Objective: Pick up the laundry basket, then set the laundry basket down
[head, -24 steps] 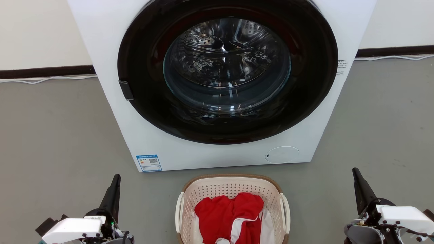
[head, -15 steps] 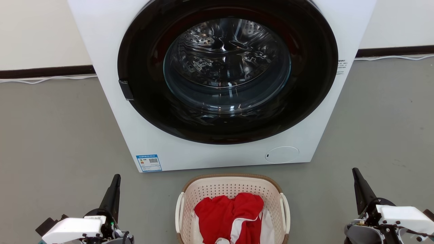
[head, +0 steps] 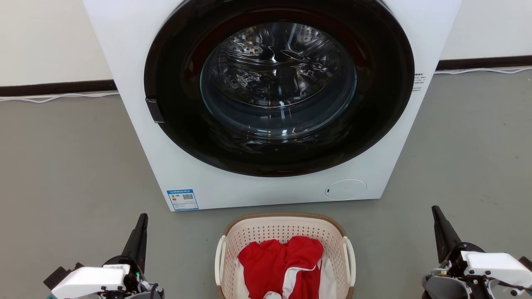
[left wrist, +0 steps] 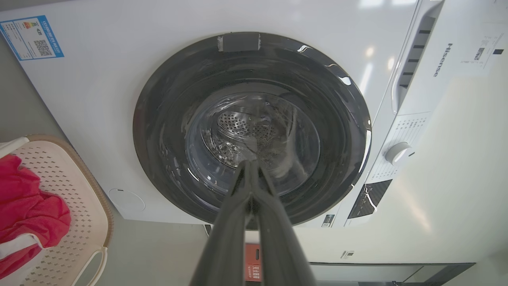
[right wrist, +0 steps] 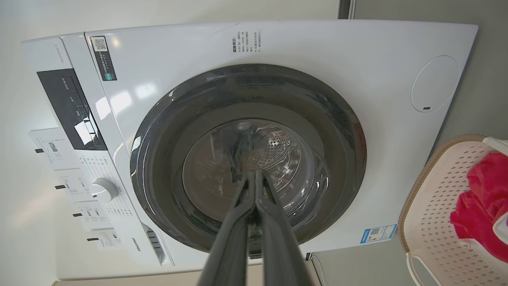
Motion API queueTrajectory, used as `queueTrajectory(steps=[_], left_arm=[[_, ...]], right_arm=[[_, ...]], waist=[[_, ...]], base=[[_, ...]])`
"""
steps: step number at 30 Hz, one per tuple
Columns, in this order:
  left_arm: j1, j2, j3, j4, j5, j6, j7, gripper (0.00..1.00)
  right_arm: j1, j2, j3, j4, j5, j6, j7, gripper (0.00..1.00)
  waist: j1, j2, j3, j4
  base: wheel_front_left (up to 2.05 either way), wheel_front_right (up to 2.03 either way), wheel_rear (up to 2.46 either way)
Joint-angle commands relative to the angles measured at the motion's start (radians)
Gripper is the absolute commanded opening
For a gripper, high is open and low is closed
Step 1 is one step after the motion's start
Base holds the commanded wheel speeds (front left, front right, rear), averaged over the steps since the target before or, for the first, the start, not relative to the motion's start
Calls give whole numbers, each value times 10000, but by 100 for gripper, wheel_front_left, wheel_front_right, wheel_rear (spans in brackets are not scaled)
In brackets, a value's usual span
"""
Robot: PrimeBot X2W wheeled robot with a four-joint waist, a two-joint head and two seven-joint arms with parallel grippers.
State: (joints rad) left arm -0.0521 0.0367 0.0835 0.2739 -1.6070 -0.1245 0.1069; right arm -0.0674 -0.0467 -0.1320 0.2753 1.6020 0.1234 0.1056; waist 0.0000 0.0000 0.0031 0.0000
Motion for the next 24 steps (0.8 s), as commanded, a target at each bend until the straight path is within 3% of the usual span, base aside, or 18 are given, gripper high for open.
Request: queueTrajectory(steps=[1, 24], left_arm=[[-558, 135, 299, -291, -20, -62, 60, 0], [-558, 135, 299, -291, -20, -62, 60, 0]], right_arm=[[-405, -35, 186, -305, 70, 73, 73, 0], [-405, -35, 186, -305, 70, 73, 73, 0]], waist=[[0, 0, 0, 0], [0, 0, 0, 0]], base=[[0, 0, 0], [0, 0, 0]])
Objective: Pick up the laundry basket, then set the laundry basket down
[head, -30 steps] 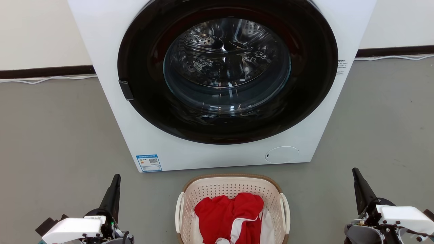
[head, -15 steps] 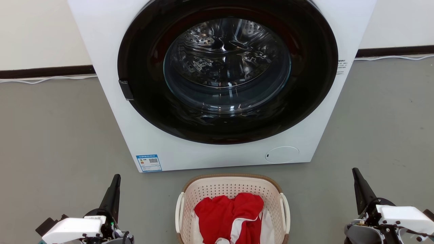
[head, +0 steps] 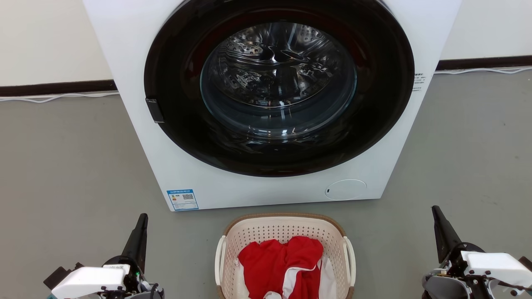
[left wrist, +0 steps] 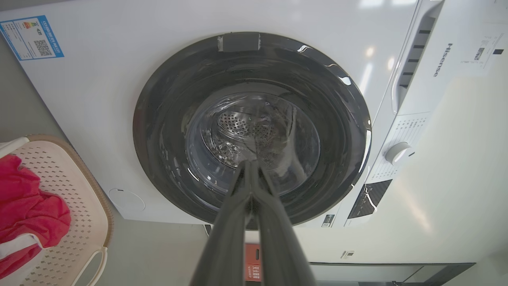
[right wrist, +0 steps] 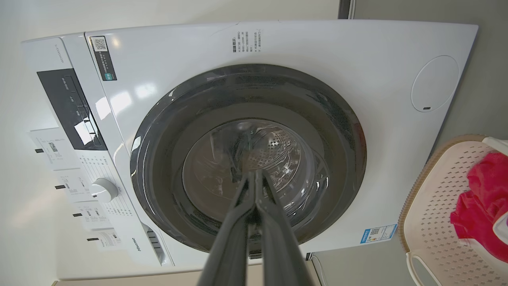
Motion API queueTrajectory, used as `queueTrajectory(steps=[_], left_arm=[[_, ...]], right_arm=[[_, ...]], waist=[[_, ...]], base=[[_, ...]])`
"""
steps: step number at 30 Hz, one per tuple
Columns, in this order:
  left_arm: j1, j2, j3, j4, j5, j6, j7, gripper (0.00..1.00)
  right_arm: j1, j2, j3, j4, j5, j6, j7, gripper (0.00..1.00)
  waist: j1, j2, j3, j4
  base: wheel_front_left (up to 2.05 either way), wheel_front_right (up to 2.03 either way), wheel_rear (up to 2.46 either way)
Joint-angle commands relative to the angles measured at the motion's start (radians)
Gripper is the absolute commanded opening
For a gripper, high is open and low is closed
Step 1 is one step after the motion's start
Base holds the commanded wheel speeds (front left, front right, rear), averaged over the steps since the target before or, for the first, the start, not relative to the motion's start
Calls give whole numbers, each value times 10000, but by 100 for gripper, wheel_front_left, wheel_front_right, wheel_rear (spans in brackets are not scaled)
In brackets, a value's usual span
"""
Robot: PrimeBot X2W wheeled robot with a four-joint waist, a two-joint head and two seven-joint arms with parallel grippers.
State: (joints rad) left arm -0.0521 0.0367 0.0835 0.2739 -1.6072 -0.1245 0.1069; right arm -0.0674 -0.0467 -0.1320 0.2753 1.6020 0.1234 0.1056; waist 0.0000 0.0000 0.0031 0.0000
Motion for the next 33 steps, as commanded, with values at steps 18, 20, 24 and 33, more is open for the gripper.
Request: queueTrajectory(steps=[18, 20, 24, 33], left_arm=[[-558, 135, 299, -291, -18, -62, 60, 0], [-558, 135, 299, -291, -18, -62, 60, 0], [-558, 135, 299, -291, -18, -62, 60, 0], [56, -37, -54, 68, 38, 10, -186, 100]], right_arm=[[-405, -35, 186, -305, 70, 73, 73, 0], [-405, -35, 186, -305, 70, 73, 73, 0], [-405, -35, 186, -305, 70, 73, 73, 0], [66, 16, 157, -51, -32, 0, -163, 100]], waist=[[0, 0, 0, 0], [0, 0, 0, 0], [0, 0, 0, 0], [22, 0, -7, 1]], base=[[0, 0, 0], [0, 0, 0], [0, 0, 0], [0, 0, 0]])
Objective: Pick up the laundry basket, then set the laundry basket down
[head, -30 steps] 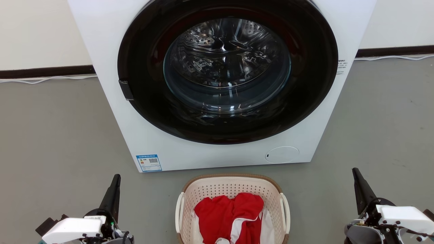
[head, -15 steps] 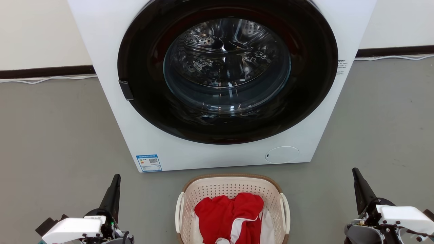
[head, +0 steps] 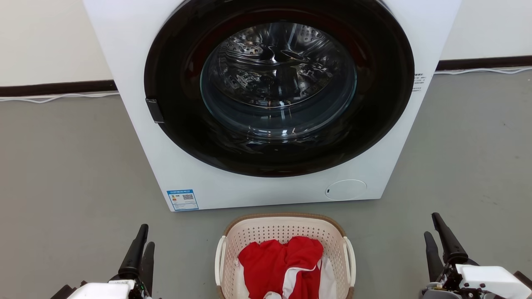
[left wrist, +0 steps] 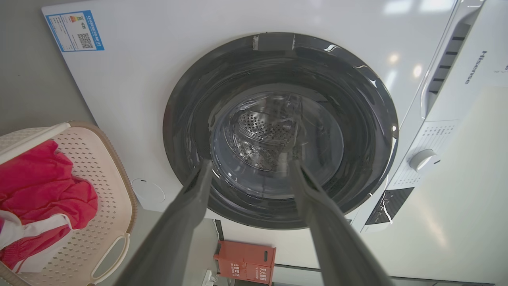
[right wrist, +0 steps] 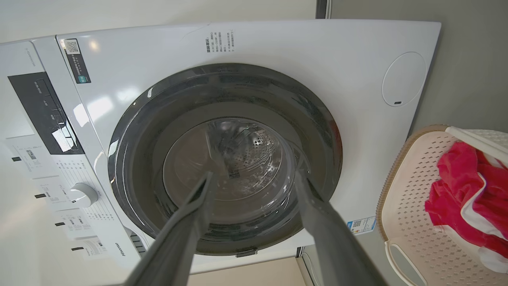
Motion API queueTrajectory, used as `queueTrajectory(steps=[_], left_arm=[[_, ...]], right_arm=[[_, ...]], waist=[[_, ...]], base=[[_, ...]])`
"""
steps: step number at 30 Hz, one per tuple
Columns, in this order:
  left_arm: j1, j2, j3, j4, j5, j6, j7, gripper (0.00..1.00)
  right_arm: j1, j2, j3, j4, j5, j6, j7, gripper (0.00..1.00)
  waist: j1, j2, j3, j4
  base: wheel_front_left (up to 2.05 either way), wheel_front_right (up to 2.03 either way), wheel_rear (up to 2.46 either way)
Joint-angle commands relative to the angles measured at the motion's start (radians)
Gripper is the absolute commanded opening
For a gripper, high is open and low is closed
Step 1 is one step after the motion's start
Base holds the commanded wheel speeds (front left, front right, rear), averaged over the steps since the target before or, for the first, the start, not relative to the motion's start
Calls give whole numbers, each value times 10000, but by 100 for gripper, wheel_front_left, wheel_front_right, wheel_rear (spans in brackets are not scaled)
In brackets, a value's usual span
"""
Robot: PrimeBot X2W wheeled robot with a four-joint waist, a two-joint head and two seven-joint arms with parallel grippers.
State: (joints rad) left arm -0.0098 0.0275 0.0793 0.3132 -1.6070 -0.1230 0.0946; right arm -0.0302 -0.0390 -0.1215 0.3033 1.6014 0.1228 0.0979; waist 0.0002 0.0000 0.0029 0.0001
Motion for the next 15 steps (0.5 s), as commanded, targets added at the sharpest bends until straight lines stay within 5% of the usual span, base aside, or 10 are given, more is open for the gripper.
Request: queueTrajectory(steps=[1, 15], left_arm=[[-370, 57, -23, -347, 48, -6, -93, 100], [-462, 138, -233, -696, 605, -15, -521, 100]], right_arm=[[-306, -61, 76, -365, -35, 6, -117, 100], [-373, -152, 488, -823, -370, 15, -551, 100]], waist=[[20, 0, -7, -1], [-1, 0, 38, -23]], base=[[0, 0, 0], [0, 0, 0]])
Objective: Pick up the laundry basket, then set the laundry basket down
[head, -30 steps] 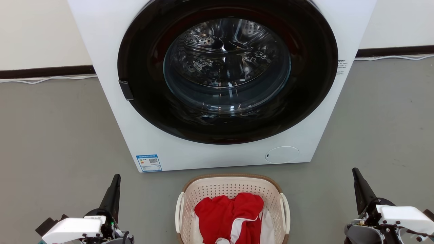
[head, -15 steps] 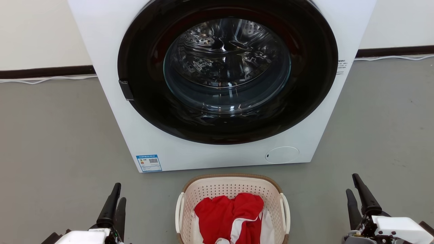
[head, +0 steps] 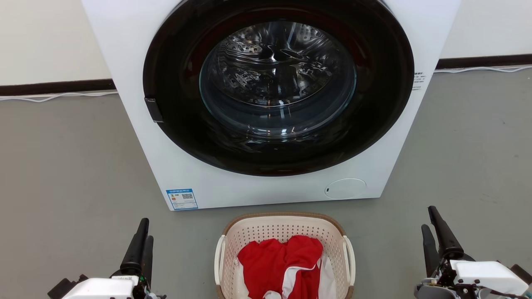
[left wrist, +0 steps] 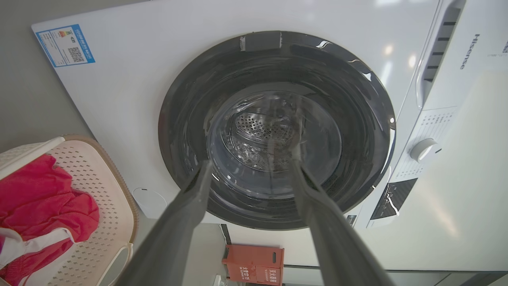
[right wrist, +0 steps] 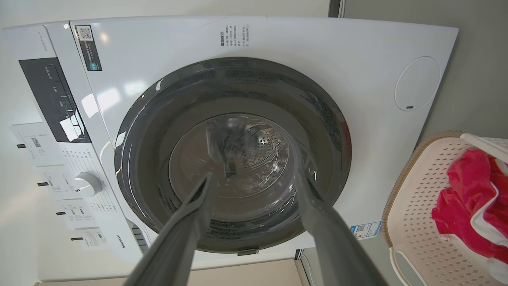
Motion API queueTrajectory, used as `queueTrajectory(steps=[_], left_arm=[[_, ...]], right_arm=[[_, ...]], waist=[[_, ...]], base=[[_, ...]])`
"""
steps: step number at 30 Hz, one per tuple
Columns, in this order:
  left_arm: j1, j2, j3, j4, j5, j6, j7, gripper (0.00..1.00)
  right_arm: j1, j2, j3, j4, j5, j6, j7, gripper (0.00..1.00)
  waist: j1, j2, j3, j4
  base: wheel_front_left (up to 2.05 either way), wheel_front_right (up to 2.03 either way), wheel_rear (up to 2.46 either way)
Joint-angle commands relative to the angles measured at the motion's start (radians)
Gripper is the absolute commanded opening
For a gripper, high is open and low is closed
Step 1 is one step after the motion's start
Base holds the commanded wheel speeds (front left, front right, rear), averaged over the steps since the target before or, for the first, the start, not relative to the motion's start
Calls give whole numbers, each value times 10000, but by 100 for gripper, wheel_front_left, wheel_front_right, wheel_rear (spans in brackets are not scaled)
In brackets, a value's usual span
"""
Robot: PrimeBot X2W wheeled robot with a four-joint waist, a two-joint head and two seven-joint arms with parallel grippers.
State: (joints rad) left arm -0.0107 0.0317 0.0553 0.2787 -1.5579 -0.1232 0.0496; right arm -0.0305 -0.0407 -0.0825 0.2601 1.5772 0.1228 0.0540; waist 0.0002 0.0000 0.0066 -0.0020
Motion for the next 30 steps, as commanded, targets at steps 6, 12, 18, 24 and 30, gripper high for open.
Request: queueTrajectory(steps=[6, 12, 18, 24, 30], left_arm=[[-479, 96, -41, -531, 609, -16, -247, 100], [-498, 132, -131, -677, 1164, -19, -394, 100], [-515, 175, -203, -835, 2002, -23, -570, 100], [-528, 210, -236, -935, 3047, -27, -745, 100], [-535, 300, -309, -1022, 4269, -30, -922, 100]], right_arm=[[-397, -170, 235, -586, -477, 19, -289, 100], [-421, -222, 374, -736, -913, 22, -437, 100], [-431, -295, 506, -872, -1698, 26, -613, 100], [-469, -413, 700, -961, -2652, 29, -788, 100], [-480, -454, 757, -1095, -3591, 33, -964, 100]], waist=[[-1, 0, 11, -15], [-1, 0, 10, -30], [-1, 0, 7, -53], [-1, 0, 12, -75], [-1, 0, 37, -92]], base=[[0, 0, 0], [0, 0, 0], [0, 0, 0], [0, 0, 0], [0, 0, 0]])
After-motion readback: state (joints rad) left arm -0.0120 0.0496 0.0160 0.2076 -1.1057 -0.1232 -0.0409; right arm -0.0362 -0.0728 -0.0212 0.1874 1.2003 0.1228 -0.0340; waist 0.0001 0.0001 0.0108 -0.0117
